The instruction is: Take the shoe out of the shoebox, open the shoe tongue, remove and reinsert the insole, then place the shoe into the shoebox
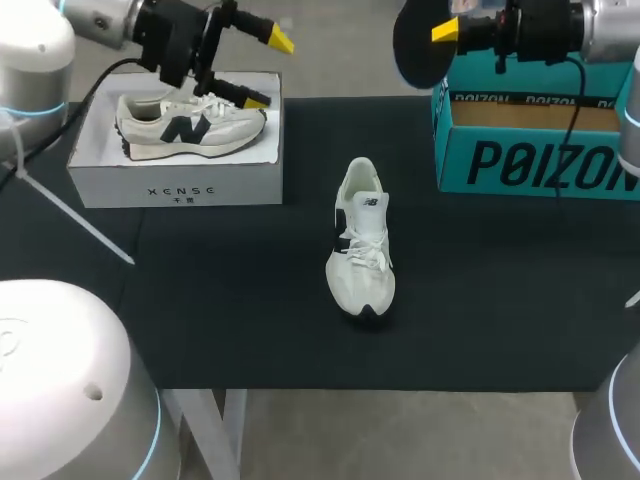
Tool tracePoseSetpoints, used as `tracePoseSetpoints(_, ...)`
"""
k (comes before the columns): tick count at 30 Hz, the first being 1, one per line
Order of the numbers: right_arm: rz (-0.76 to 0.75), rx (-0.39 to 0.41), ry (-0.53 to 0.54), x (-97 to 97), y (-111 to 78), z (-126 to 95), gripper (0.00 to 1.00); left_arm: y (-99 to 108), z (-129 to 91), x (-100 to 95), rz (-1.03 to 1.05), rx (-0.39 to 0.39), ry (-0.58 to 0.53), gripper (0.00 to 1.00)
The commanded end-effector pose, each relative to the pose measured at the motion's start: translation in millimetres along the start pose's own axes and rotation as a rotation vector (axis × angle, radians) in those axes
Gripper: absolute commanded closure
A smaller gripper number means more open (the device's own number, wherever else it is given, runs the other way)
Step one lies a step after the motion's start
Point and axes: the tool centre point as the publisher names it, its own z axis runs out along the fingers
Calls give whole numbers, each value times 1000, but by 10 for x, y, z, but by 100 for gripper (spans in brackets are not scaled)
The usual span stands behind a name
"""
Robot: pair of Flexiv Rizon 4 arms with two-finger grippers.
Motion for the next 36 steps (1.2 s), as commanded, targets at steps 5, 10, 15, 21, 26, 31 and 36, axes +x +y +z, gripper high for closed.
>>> tracePoseSetpoints(5,-10,-17,-16,-16,-74,30,100,-611,-295,210,-6,-85,49,0)
tracePoseSetpoints(10,-17,-33,-25,-12,-126,28,100,-683,-456,423,-22,-121,88,0)
tracePoseSetpoints(15,-26,-43,-28,8,-158,32,100,-665,-572,644,10,-127,160,0)
tracePoseSetpoints(21,-27,-51,-44,42,-216,-3,100,-590,-687,840,-5,-162,193,0)
tracePoseSetpoints(26,-25,-70,-56,63,-252,-55,100,-507,-750,894,-42,-242,171,0)
tracePoseSetpoints(31,-23,-74,-59,59,-263,-59,100,-458,-765,885,-56,-275,161,0)
tracePoseSetpoints(36,-54,-60,-49,6,-188,66,100,-458,-765,885,-56,-275,161,0)
